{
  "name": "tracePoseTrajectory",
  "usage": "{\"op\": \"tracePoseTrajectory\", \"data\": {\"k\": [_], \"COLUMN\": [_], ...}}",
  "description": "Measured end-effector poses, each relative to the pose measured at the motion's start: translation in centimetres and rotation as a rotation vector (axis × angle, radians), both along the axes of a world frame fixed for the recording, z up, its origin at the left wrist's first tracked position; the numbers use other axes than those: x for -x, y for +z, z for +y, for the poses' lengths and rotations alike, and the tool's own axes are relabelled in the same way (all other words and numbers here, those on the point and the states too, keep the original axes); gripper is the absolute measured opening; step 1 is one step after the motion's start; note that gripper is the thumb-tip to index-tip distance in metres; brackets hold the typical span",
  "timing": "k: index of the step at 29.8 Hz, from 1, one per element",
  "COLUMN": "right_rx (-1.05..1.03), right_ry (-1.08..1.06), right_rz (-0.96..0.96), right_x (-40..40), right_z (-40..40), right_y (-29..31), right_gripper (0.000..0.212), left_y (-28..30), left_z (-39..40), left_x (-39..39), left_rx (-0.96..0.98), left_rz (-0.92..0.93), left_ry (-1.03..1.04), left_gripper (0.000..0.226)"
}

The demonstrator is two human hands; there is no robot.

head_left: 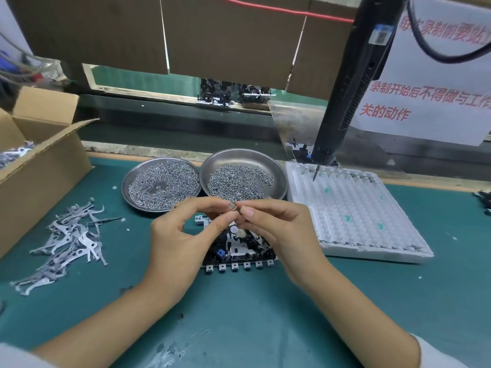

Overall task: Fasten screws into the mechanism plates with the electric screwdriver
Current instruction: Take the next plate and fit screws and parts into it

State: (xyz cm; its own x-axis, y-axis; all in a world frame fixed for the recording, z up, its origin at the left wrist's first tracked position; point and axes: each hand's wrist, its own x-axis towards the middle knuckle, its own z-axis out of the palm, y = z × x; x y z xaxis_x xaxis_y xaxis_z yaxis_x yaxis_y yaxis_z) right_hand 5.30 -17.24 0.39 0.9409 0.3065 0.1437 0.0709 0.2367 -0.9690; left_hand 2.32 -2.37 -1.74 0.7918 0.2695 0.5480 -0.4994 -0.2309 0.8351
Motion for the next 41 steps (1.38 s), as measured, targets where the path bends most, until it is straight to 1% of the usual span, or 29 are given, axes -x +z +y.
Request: {"op": "tracePoseTrajectory", "data": {"k": [4, 7, 11, 14, 16, 19, 20, 21, 22, 25, 26, 27, 28, 31, 37, 39, 41], "right_rx": [-0.008, -0.002, 0.068, 0.212, 0.366, 0.627, 0.687, 0.743, 0.807, 1.058, 1.135, 1.199, 1.251, 1.411, 1.728, 1.797, 1.861], "right_ry": [-0.021, -0.012, 0.003, 0.026, 0.072, 0.28, 0.3, 0.25, 0.136, -0.384, -0.528, -0.619, -0.658, -0.635, -0.513, -0.508, -0.499], "right_rz": [-0.017, -0.03, -0.077, -0.143, -0.195, -0.21, -0.194, -0.176, -0.168, -0.221, -0.247, -0.259, -0.26, -0.252, -0.388, -0.426, -0.467], "right_x": [0.0, -0.1, 0.1, 0.0, -0.2, -0.9, -1.2, -1.9, -2.9, -6.8, -8.2, -9.4, -10.5, -12.8, -14.4, -14.6, -14.6], "right_z": [0.1, 0.3, 0.2, -0.1, -1.2, -5.2, -7.0, -8.8, -10.6, -15.3, -16.6, -17.7, -18.6, -20.0, -19.3, -19.1, -19.0], "right_y": [-0.3, -0.4, -0.4, 0.5, 2.0, 4.9, 5.7, 6.1, 6.3, 4.8, 4.0, 3.2, 2.5, 1.4, 1.6, 1.7, 1.8], "right_gripper": [0.014, 0.015, 0.016, 0.02, 0.022, 0.017, 0.016, 0.016, 0.018, 0.018, 0.019, 0.023, 0.028, 0.034, 0.044, 0.041, 0.034], "left_y": [-0.1, -0.1, -0.3, -0.3, -0.4, -0.7, -0.8, -0.9, -0.9, -0.8, -0.8, -0.9, -0.9, -0.9, -1.0, -0.9, -0.9], "left_z": [0.1, 0.3, 0.3, 0.4, 0.5, 0.7, 0.7, 0.7, 0.6, 0.4, 0.3, 0.2, 0.1, 0.0, 0.1, 0.1, 0.1], "left_x": [-0.1, -0.2, -0.1, -0.3, -0.4, -0.6, -0.6, -0.7, -0.7, -0.9, -0.9, -0.9, -0.9, -0.9, -1.1, -1.1, -1.2], "left_rx": [0.003, 0.005, -0.022, -0.028, -0.042, 0.004, 0.037, 0.063, 0.082, 0.117, 0.126, 0.134, 0.139, 0.141, 0.145, 0.142, 0.134], "left_rz": [-0.013, -0.022, -0.027, 0.015, 0.037, 0.075, 0.092, 0.104, 0.112, 0.13, 0.135, 0.14, 0.146, 0.152, 0.18, 0.176, 0.177], "left_ry": [-0.01, -0.011, -0.011, -0.007, -0.004, 0.009, 0.008, 0.005, 0.003, -0.012, -0.016, -0.02, -0.022, -0.026, -0.027, -0.022, -0.01], "left_gripper": [0.016, 0.017, 0.021, 0.02, 0.018, 0.016, 0.015, 0.016, 0.016, 0.016, 0.016, 0.017, 0.017, 0.017, 0.013, 0.012, 0.011]}}
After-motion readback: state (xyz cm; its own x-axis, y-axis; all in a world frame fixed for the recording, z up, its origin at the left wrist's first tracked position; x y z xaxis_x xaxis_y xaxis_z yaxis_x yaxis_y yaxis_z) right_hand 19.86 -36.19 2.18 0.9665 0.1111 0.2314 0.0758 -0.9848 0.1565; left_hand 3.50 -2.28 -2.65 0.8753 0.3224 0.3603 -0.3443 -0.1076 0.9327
